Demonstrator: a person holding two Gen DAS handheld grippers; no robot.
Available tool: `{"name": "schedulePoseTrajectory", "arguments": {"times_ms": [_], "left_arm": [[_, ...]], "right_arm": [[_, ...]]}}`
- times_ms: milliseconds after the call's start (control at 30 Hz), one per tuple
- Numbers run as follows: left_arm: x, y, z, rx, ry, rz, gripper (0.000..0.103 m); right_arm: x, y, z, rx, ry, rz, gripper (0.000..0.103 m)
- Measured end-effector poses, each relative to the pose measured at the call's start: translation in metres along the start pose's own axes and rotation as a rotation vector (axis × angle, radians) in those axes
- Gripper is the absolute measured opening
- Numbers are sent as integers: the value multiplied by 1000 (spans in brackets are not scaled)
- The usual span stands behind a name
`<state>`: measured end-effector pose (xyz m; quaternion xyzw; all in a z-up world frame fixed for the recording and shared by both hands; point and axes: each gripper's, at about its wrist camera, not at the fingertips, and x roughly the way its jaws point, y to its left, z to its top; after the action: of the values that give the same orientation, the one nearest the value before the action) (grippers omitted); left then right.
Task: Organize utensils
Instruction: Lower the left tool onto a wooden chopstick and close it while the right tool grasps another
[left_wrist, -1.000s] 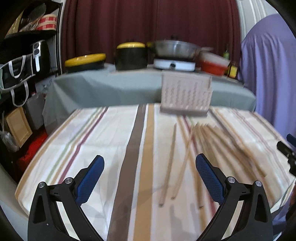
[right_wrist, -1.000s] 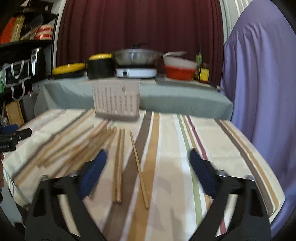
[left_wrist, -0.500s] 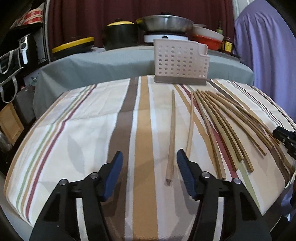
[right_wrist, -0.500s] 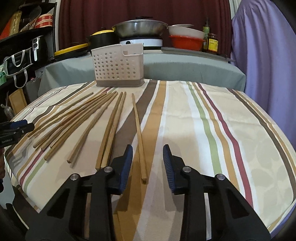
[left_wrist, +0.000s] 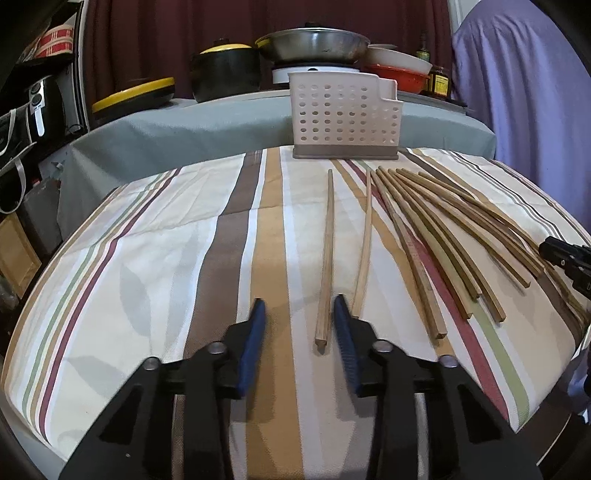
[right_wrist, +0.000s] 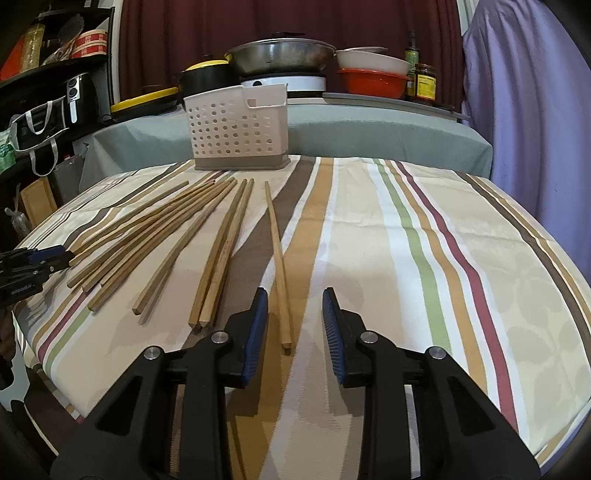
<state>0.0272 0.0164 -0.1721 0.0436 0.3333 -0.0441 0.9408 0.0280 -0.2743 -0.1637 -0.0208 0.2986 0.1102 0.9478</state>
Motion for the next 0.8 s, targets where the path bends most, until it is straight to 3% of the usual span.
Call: {"name": "schedulePoseTrajectory", "arguments": {"times_ms": [200, 433, 633, 800], "left_arm": [[-1, -3, -1, 15, -10, 6, 22], [0, -4, -1, 21, -20, 9, 22], [-1, -4, -2, 13, -25, 7, 22], [-1, -2, -2, -2, -24, 9, 11]], "right_arm": [[2, 3, -3, -9, 2, 14, 22], [3, 6, -4, -24, -7, 4, 21], [2, 5, -6, -33, -22, -7, 12], [1, 5, -7, -37, -26, -6, 6]]}}
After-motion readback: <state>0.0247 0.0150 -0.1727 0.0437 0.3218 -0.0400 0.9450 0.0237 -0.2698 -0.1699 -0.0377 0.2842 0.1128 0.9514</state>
